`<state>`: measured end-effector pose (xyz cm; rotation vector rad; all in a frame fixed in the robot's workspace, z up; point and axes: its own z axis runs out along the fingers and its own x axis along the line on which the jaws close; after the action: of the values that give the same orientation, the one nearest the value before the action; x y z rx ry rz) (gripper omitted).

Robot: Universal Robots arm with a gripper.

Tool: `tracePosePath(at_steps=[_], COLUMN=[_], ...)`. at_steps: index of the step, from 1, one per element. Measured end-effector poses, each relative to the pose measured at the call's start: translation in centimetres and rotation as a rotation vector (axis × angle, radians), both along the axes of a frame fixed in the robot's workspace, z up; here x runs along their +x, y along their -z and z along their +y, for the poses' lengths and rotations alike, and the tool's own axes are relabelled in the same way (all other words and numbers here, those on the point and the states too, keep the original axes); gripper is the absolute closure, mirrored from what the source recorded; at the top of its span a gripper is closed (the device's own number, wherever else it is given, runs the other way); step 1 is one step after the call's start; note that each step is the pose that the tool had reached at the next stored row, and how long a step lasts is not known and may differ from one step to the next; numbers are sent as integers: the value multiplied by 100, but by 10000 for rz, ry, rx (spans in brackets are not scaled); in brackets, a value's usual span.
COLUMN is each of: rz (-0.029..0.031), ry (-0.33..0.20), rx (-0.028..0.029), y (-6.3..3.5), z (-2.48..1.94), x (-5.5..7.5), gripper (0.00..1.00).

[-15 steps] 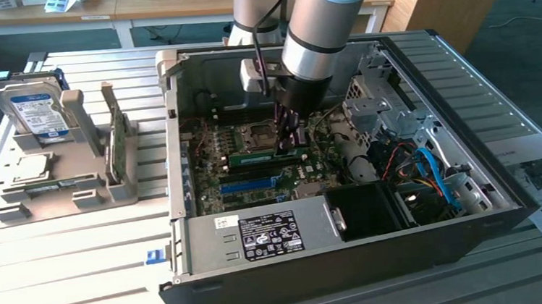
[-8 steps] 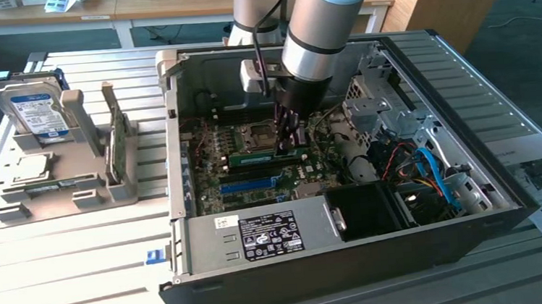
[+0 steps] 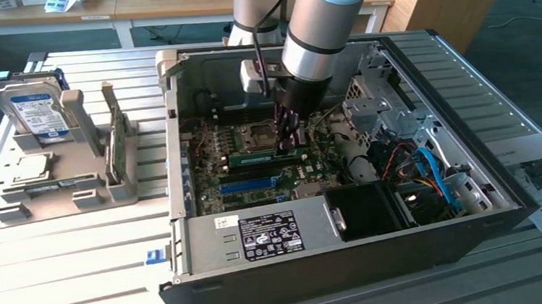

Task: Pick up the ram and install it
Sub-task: 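Insert the ram into the slot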

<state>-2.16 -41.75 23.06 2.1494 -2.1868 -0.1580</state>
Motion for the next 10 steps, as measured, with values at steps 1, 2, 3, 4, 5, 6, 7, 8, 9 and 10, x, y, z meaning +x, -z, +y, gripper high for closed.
tracePosePath(at_steps=[1, 2, 3, 4, 5, 6, 7, 8, 9, 10], rz=[0, 0, 0, -1, -1, 0, 0, 0, 0, 0], ry=[-7, -12, -13, -14, -13, -14, -14, -14, -13, -18], rx=[0, 0, 0, 1, 0, 0, 0, 1, 0, 0], y=[0, 0, 0, 0, 0, 0, 0, 0, 0, 0], z=[0, 0, 0, 1, 1, 1, 2, 2, 10, 4], x=[0, 0, 0, 0, 0, 0, 0, 0, 0, 0], gripper=[88, 88, 88, 88, 88, 88, 88, 88, 88, 88])
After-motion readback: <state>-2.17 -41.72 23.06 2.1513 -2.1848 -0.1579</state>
